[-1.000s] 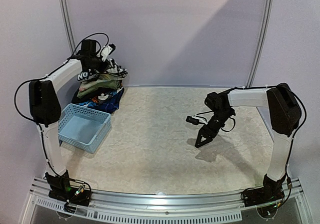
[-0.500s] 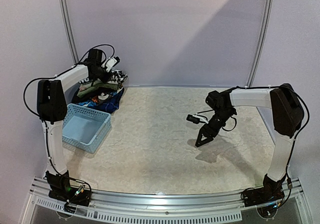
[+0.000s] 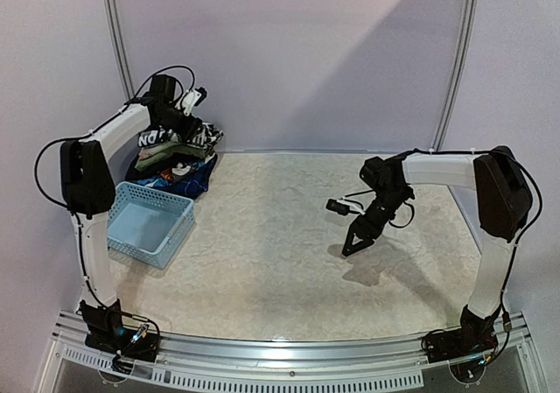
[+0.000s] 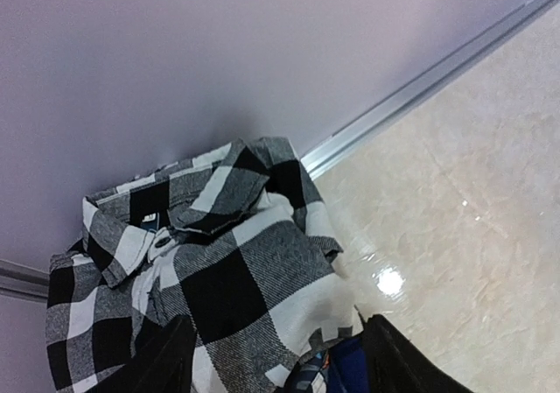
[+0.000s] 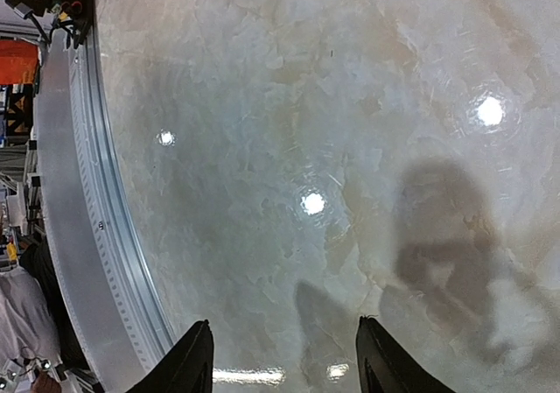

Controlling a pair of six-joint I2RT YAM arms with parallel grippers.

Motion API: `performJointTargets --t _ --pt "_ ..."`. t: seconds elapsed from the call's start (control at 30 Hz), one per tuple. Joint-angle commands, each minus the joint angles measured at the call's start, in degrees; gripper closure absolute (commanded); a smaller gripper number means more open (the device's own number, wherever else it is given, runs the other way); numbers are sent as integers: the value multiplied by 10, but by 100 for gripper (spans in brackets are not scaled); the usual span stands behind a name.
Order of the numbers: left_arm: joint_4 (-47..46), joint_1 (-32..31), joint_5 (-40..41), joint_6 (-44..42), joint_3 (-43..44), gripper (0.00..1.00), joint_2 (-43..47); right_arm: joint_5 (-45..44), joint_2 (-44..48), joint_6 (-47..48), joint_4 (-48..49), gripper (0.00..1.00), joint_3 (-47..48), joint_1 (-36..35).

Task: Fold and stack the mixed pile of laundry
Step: Adjust the square-folded shirt at the corner of the board, then reset both arms

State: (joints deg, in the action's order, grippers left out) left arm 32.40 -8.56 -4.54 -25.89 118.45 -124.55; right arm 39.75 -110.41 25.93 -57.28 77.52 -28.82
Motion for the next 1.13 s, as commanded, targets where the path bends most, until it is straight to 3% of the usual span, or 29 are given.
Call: performJointTargets --t 0.0,0.1,0.17,0.2,0.23,0.4,0.43,0.7,0.9,1.1 --pt "32 -2 -47 103 43 29 40 -23 48 13 1 42 18 17" --pt "38 -18 -22 164 33 20 65 -44 90 4 21 37 18 57" --pt "35 -38 5 204 17 20 90 -50 124 -12 42 21 15 94" --pt "37 -49 18 220 8 20 103 -52 136 -19 59 4 11 116" --pt "43 -64 33 236 0 20 115 -56 151 -33 75 1 5 135" --pt "46 -119 120 285 -99 17 201 -115 255 -111 211 1 -58 219" --pt "37 -128 116 291 -150 2 224 -125 272 -123 232 1 -69 229" --pt "-58 -158 123 392 -432 0 414 -286 344 -191 299 1 -137 233" --pt "-96 -188 182 340 -545 0 496 -305 416 -223 383 1 -204 236" --pt "-163 -221 136 294 -587 0 529 -258 431 -215 423 1 -245 236"
